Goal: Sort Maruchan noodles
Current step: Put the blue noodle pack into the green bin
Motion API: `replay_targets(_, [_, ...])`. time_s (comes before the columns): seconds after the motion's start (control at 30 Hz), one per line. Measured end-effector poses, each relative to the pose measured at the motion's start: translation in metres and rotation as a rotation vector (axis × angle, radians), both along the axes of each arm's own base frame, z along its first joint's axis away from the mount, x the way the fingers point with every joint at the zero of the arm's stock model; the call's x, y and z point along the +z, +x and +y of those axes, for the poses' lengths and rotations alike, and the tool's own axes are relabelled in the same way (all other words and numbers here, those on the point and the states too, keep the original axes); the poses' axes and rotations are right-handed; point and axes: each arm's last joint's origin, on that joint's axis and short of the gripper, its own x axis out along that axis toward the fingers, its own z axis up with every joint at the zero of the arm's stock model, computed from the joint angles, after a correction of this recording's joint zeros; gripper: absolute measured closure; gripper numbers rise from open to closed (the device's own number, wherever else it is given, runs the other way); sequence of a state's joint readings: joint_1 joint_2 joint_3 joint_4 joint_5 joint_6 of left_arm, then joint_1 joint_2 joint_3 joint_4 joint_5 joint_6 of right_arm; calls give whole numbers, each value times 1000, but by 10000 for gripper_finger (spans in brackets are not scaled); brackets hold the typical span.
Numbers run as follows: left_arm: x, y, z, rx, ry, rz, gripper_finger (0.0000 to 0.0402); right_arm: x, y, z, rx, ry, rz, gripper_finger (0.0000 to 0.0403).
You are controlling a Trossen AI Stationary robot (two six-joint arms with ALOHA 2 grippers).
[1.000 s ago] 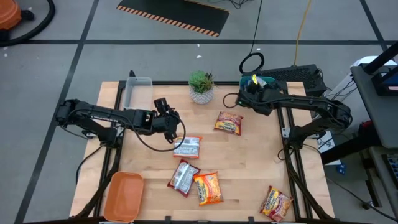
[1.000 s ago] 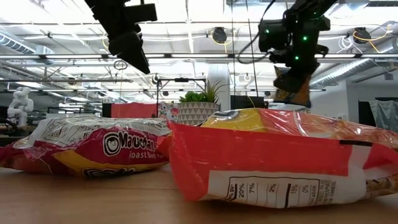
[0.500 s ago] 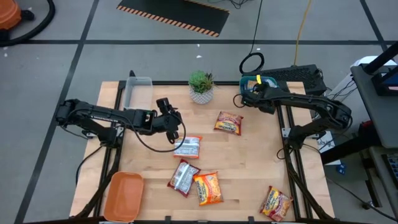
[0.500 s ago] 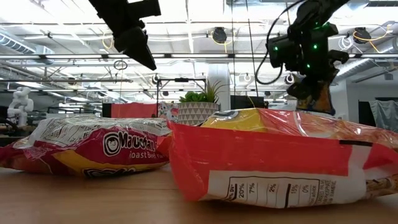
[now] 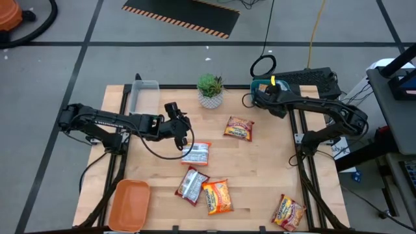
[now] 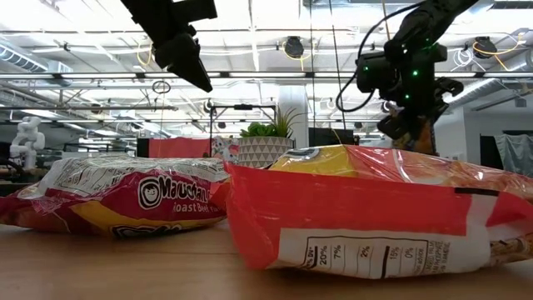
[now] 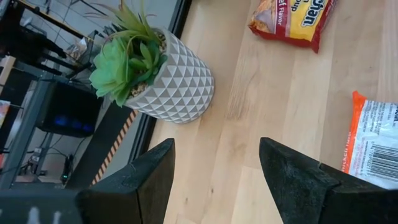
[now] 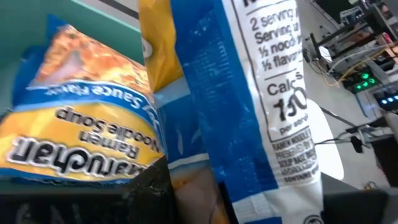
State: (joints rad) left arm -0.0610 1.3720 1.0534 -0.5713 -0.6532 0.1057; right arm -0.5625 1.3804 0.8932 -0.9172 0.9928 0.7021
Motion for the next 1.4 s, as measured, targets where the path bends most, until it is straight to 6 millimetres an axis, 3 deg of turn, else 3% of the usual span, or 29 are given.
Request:
replay_targets(0.8, [-1, 0, -1, -10, -30, -6, 163, -9, 0, -5, 7, 27, -52, 250])
replay_targets(1.1, [-1, 0, -1, -10, -30, -6, 163, -5, 13, -11, 92, -19, -92, 186])
replay_targets(1.4, [-1, 0, -1, -8, -48, -14, 163, -20, 23, -14, 235, -4, -209, 121])
